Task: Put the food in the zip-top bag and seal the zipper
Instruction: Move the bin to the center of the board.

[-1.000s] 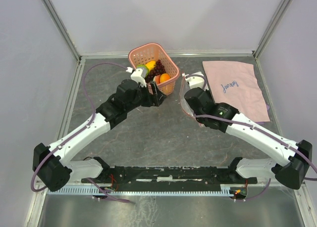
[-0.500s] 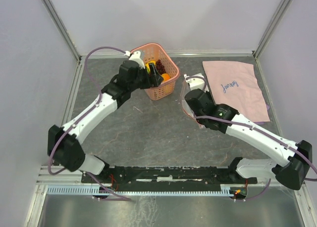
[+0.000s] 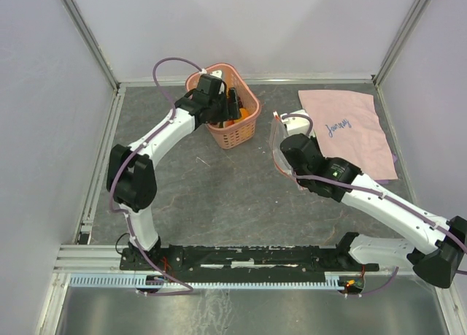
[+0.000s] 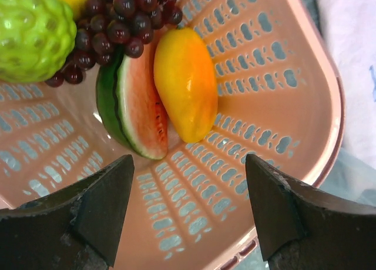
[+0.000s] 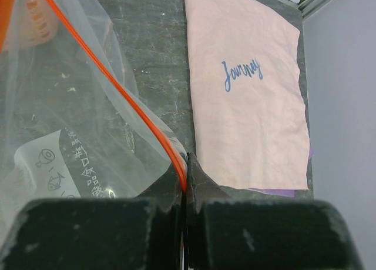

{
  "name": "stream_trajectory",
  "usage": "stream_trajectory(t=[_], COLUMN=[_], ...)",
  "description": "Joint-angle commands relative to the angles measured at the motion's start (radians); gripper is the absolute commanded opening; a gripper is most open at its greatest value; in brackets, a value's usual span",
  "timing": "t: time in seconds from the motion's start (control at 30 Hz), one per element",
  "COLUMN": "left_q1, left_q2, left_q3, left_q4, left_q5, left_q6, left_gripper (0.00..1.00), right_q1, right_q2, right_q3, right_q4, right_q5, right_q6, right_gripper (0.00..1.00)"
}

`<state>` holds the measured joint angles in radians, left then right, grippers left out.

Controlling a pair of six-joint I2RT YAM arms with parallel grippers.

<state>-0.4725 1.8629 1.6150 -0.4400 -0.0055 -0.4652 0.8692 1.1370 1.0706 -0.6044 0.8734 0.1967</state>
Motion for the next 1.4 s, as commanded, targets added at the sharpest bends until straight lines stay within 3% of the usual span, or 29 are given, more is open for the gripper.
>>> stream_trajectory(t=[0.0,0.47,0.8,1.13,1.37], left_q1=[0.017,0.045,0.134,0.122,0.096], left_q2=[-0.049,-0.305,-0.448,-0.385,-0.259], left_q3=[-0.029,-0.269,-0.404,-0.253,-0.251], left_q4=[-0.089,-0.259,-0.292,-0.228,-0.043], left_q5=[-0.047,-0.18,-0.237,-0.143,-0.363], left_q6=[0.05,0.129,0.147,0.114,-0.045], left_gripper=[0.83,0.84,0.85,0.83,0.81], right_q1=[-0.002,-0.003,-0.002,-0.002,-0.003], right_q2=[-0.027,-0.039,-0.033,-0.034,-0.023], right_q3=[-0.009,-0.012,-0.02,-0.024,-0.021], right_q4=[0.012,0.032,0.05,0.074,0.071], right_q5=[0.01,-0.02,-0.053,-0.107,-0.14], right_q6=[0.009,0.007,0.013,-0.008,-0.014], right_gripper=[0.03,0.03,0.04,0.04,0.04])
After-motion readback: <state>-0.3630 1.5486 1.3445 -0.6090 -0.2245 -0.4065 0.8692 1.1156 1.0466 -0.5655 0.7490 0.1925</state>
